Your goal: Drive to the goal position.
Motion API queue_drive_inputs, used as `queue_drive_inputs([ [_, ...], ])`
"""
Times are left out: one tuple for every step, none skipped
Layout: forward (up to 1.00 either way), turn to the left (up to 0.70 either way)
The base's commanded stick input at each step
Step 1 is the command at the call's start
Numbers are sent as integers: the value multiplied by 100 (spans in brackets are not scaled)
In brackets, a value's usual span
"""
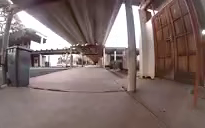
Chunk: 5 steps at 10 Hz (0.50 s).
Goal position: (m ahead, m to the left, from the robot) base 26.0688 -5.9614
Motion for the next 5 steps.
queue_drive_inputs([
  [70, 0],
  [70, 0],
  [70, 0],
  [70, 0],
  [70, 0],
])
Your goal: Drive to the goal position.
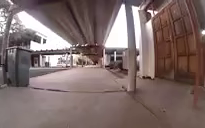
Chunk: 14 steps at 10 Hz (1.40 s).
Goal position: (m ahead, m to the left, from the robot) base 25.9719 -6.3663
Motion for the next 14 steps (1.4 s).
queue_drive_inputs([
  [70, 0],
  [70, 0],
  [70, 0],
  [70, 0],
  [70, 0],
  [70, 0],
  [70, 0],
  [70, 0],
  [70, 0],
  [70, 0],
  [70, 0],
  [70, 0],
  [70, 0],
  [70, 0],
])
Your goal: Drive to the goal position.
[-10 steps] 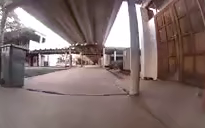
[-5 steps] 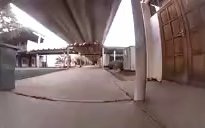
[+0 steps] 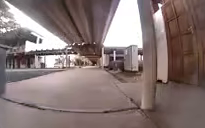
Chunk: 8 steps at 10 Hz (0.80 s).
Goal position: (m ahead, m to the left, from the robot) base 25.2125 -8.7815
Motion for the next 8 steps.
queue_drive_inputs([
  [70, 0],
  [70, 0],
  [70, 0],
  [70, 0],
  [70, 0],
  [70, 0],
  [70, 0],
  [70, 0],
])
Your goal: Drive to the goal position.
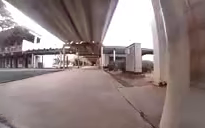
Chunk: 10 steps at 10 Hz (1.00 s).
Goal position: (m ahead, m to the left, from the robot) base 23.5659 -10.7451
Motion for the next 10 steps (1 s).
queue_drive_inputs([
  [70, 0],
  [70, 0],
  [70, 0],
  [70, 0],
  [70, 0],
  [70, 0],
  [70, 0],
  [70, 0],
  [70, 0],
  [70, 0],
])
